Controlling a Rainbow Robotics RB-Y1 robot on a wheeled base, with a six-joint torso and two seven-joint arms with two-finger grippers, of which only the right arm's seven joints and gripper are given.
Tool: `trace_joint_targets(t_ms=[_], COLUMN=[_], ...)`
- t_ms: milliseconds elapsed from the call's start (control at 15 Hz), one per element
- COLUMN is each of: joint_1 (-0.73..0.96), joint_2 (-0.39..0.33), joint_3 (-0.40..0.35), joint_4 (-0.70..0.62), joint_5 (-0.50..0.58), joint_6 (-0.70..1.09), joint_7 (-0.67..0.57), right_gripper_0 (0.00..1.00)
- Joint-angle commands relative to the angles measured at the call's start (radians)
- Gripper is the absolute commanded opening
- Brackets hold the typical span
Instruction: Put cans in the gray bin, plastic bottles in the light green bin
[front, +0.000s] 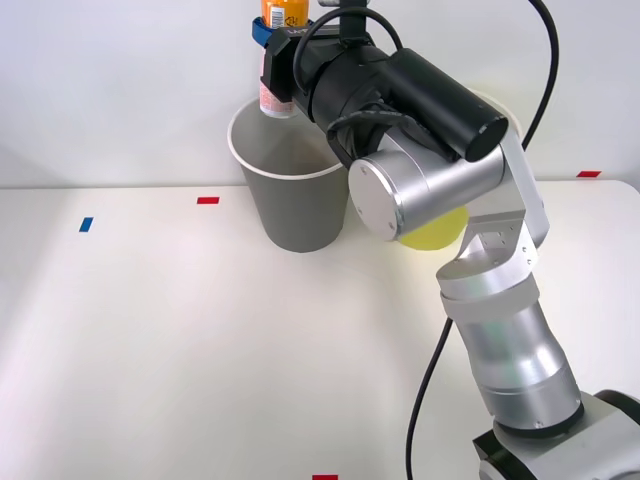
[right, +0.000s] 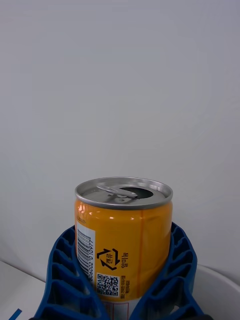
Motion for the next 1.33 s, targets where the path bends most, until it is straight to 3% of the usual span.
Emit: trace_joint_targets(t_ms=[67,333,533,600,667,733,1200,1333], joint_1=[-0.087,-0.153,-0.167,-0.165,-0.167,-0.167,-0.164,-0.142], joint_2=[0.012,0.009,-0.009,-0.02,-0.035,-0.047,-0.175,-0.241], joint_3=[0.013,0.021,0.033,0.036,0.046,0.053,0.101,0.118], joint_4=[0.168,0.343,0.365,0.365,0.365,0.363,0.359,0.299], joint_5=[0.084,0.126,0.161,0.16,0.158,0.157,0.011,0.003], joint_6=[-0.061,-0.153,-0.158,-0.158,-0.161,-0.17,-0.315,-0.328], joint_7=[-0.025,-0.034,-0.046,-0.055,-0.063,-0.071,-0.074,-0.08], right_gripper_0=[0.0,0.0,0.03,0.29,0.94,1.0,1.0,1.0])
